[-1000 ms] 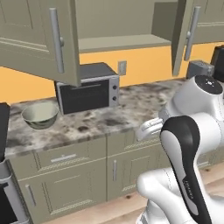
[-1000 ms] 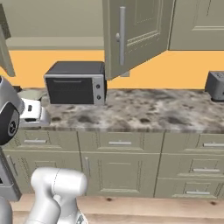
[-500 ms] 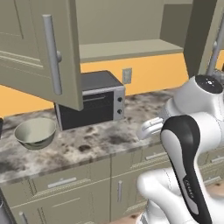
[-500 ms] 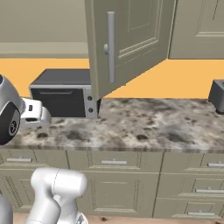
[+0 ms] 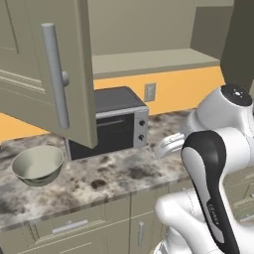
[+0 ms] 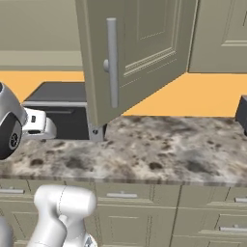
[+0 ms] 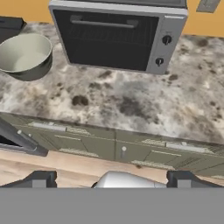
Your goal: Open the cabinet and move the ladle to the pot. Then close the cabinet.
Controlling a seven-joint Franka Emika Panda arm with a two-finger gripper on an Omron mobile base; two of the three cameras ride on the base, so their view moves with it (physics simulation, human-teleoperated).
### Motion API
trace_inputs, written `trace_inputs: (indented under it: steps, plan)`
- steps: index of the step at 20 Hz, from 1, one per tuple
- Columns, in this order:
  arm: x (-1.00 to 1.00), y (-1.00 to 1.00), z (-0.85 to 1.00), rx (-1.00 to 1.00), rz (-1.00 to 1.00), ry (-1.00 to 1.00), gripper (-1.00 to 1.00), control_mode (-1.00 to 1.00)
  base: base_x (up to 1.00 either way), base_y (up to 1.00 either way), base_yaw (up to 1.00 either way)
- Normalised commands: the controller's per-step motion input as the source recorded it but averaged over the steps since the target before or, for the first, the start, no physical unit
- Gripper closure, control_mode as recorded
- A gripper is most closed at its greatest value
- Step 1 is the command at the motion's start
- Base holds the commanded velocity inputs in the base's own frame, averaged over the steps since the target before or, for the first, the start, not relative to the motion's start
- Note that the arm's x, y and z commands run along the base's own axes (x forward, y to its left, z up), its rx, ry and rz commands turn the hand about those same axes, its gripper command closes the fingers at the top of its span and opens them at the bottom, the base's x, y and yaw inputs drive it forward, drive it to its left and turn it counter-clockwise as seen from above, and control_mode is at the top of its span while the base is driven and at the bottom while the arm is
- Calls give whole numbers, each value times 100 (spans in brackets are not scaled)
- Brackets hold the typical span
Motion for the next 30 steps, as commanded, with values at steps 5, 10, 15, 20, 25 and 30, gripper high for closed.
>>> trace_inputs:
  steps: [5,10,15,20,25,30]
  plan:
    - [0,0,0,0,0,0,-100,100,48,-28,7]
    - [0,0,0,0,0,0,-100,-100,12,-3,2]
    - [-40,0,23,0,0,-3,-100,-100,0,0,0]
    - [-96,0,57,0,-3,-21,-100,-100,0,0,0]
    - [-78,16,62,1,-7,-18,-100,-100,0,0,0]
    - [-8,71,37,0,-10,-12,-100,-100,0,0,0]
